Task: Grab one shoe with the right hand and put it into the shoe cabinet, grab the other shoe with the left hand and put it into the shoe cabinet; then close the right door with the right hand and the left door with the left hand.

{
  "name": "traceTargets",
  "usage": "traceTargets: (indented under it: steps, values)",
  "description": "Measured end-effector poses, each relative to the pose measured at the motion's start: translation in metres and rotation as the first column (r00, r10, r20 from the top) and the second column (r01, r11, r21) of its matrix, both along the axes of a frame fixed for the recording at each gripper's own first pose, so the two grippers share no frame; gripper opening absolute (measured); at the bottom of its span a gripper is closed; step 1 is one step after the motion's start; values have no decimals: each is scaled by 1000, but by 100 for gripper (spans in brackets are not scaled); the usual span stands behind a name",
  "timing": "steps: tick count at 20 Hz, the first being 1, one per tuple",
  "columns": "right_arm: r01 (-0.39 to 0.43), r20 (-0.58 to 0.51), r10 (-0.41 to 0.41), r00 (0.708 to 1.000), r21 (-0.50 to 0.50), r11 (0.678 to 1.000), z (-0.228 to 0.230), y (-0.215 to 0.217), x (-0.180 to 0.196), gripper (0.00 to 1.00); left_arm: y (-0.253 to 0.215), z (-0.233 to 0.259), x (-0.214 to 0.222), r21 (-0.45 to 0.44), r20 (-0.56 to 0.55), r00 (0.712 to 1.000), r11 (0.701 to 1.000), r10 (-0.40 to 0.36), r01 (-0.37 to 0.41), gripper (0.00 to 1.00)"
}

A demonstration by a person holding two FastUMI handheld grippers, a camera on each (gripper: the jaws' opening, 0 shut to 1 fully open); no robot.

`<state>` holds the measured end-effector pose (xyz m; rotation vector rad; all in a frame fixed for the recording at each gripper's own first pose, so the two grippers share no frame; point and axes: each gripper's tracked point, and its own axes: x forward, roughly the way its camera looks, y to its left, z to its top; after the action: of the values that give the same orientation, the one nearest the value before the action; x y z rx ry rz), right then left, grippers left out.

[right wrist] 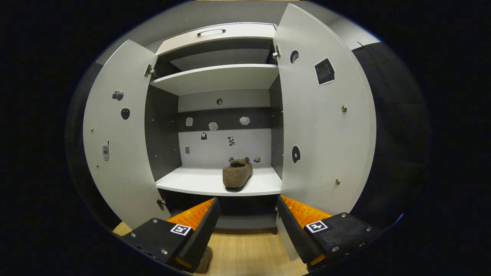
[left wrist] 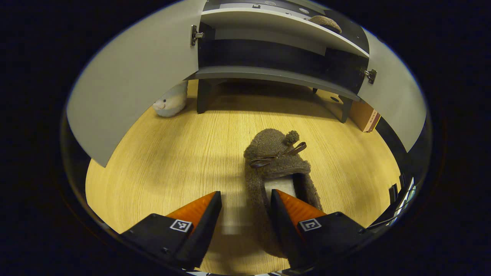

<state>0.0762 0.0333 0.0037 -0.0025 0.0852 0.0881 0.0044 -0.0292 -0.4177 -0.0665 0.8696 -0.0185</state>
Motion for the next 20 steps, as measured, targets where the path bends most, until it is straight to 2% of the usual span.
traceTargets:
  steps: [2, 3, 4, 5, 6, 7, 10, 15, 20]
  values:
    - [-5, 5, 5, 1000, 1, 1000, 2, 1, 0, 92, -11, 1, 4, -39, -16, 1000, 999, -14, 14, 67]
    - [-6, 6, 6, 1000, -2, 1000, 3, 1, -2, 92, -9, 3, 3, -17, -36, 999, 1000, -11, 10, 42]
    - [-6, 6, 6, 1000, -4, 1000, 3, 1, -2, 92, -4, 3, 6, 18, -40, 999, 1000, -14, 15, 30]
    - [-9, 7, 9, 1000, -4, 1000, 4, 2, -4, 92, -2, 4, 10, 36, -38, 999, 999, -30, 31, 12]
    - [-9, 9, 9, 1000, -6, 1000, 4, 3, -4, 92, -1, 6, 13, 41, -35, 999, 998, -41, 42, 12]
    - [-6, 17, 6, 1000, -10, 1000, 6, 1, -4, 92, -3, 8, 14, 32, -42, 998, 998, -53, 55, 7]
    - [-7, 30, 7, 1000, -22, 1000, 7, 2, -6, 92, -12, 33, 14, -35, -18, 999, 998, -48, 48, 7]
    - [-32, 32, 33, 999, -16, 999, 7, 10, -9, 92, -18, 100, 28, -135, 65, 998, 990, -20, 28, 7]
    - [-59, 42, 60, 997, -6, 998, 8, 19, -13, 92, -11, 175, 58, -160, 172, 985, 987, 8, 20, 7]
